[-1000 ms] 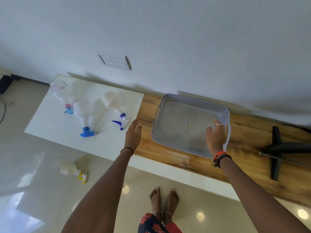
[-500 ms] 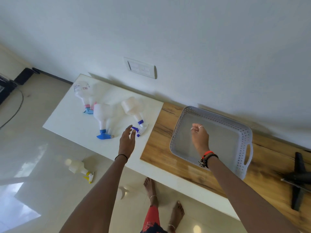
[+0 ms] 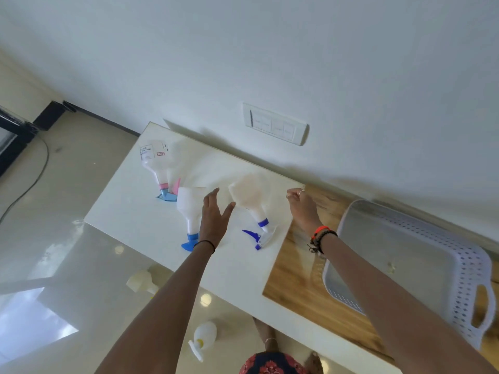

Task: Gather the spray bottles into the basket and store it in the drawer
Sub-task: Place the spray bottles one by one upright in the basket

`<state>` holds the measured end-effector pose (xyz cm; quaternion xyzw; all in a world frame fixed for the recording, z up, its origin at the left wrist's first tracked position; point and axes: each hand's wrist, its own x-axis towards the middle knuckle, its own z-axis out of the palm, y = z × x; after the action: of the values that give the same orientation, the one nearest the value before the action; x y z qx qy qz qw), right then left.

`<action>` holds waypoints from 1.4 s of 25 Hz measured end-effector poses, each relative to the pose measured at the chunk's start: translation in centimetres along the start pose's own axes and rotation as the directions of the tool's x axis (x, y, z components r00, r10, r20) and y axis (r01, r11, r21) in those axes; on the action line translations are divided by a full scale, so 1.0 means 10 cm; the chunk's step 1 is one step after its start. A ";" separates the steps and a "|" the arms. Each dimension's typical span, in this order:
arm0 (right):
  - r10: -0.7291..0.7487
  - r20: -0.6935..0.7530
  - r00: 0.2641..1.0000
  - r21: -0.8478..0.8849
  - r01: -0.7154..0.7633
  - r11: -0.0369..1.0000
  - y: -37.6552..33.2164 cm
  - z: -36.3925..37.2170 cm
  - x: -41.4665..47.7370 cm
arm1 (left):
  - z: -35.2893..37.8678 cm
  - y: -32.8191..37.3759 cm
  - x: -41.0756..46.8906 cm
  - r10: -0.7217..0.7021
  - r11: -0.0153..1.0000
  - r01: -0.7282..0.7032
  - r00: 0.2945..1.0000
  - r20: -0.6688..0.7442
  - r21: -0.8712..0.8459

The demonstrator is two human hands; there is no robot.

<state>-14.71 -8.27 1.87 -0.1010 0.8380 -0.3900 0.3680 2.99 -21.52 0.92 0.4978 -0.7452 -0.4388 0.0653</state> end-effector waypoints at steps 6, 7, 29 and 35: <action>0.132 0.219 0.967 0.054 -0.147 0.988 -0.21 0.54 0.48 | 0.01 0.02 0.55 0.125 0.975 -0.158 0.971 0.201 0.154; 0.150 0.230 0.962 0.059 -0.167 0.984 -0.22 0.61 0.53 | 0.02 0.03 0.60 0.125 0.967 -0.173 0.961 0.246 0.187; 0.039 0.611 0.791 -0.064 0.001 0.998 -0.34 -0.46 0.27 | -0.01 0.22 0.03 -0.002 0.929 0.163 0.900 0.437 -0.332; 0.049 0.481 0.875 0.325 -0.230 0.917 0.18 -1.03 -0.25 | 0.35 0.74 -0.37 0.047 0.815 0.308 0.809 0.585 -0.491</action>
<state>-19.87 0.01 6.27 -0.0574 0.6414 -0.4781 0.5972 -2.11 -15.61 5.40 0.3528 -0.5280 -0.7709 -0.0493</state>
